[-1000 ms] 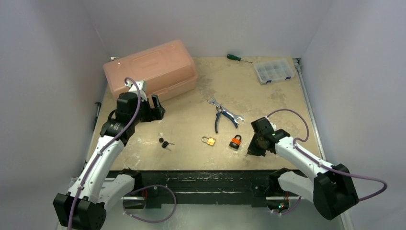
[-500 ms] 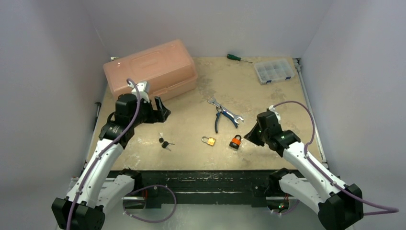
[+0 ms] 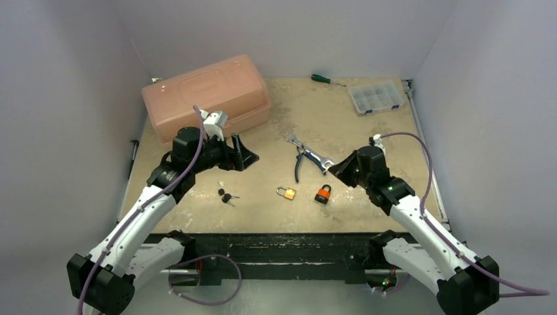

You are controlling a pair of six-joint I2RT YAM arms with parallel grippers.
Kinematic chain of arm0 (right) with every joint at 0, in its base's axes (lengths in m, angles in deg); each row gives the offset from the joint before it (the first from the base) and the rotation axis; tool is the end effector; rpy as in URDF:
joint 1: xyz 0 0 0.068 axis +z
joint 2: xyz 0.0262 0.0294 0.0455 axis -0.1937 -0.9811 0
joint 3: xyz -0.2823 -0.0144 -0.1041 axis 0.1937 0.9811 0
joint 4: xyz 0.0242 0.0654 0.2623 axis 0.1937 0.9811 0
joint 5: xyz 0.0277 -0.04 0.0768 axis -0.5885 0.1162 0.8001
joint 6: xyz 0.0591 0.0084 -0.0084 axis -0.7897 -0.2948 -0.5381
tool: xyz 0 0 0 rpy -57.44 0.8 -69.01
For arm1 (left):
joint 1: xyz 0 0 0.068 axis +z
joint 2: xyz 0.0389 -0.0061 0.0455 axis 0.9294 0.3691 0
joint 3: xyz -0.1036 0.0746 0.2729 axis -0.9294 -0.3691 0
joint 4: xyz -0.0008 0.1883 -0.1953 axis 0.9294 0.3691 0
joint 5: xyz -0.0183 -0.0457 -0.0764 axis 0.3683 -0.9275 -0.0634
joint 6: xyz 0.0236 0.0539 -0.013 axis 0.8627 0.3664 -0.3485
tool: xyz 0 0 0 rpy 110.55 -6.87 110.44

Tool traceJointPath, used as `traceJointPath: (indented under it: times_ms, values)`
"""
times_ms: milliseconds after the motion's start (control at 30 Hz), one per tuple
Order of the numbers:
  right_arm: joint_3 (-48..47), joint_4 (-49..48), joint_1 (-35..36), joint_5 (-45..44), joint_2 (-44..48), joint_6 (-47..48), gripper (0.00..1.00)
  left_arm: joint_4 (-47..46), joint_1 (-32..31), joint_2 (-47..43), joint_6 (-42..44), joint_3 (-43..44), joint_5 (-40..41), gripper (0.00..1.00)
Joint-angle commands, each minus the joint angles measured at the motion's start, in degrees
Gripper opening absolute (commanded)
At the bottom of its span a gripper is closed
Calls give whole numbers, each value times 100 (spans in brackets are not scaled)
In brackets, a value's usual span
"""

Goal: Unlock with the key

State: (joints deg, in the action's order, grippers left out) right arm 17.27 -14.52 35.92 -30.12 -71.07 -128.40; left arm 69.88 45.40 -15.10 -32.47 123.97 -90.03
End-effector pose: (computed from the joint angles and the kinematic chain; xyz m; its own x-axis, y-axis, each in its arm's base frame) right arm 0.1736 0.0768 0.2643 -0.6033 0.6504 -0.4615 0.2645 0.7091 0.6536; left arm 0.1881 -0.0966 0.3338 -0.6525 -0.2172 -0.7259 0.3909 0.7242 -0.5681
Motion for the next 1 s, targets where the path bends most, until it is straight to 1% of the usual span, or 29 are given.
traceJointPath:
  times_ms: [0,200,267,367,567,667,967]
  values:
    - [-74,-826,32,280,123,-233,0,-982,-217,182,-488,8,-444,79]
    - [-83,-1152,27,577,184,-203,0,-1690,-751,579,-956,63,-264,77]
    - [-43,-1314,34,665,275,-235,0,-2280,-978,770,-1193,49,-196,77]
    - [8,-1541,33,757,454,-292,0,-2818,-1368,1097,-1483,93,-26,76]
    - [68,-1733,34,846,777,-295,0,-3155,-2132,1598,-1380,433,529,74]
    - [91,-1850,31,953,892,-295,0,-3331,-2319,1825,-1365,559,587,73]
    - [208,-2245,27,1256,1156,-376,0,-3953,-2497,2211,-1482,817,741,62]
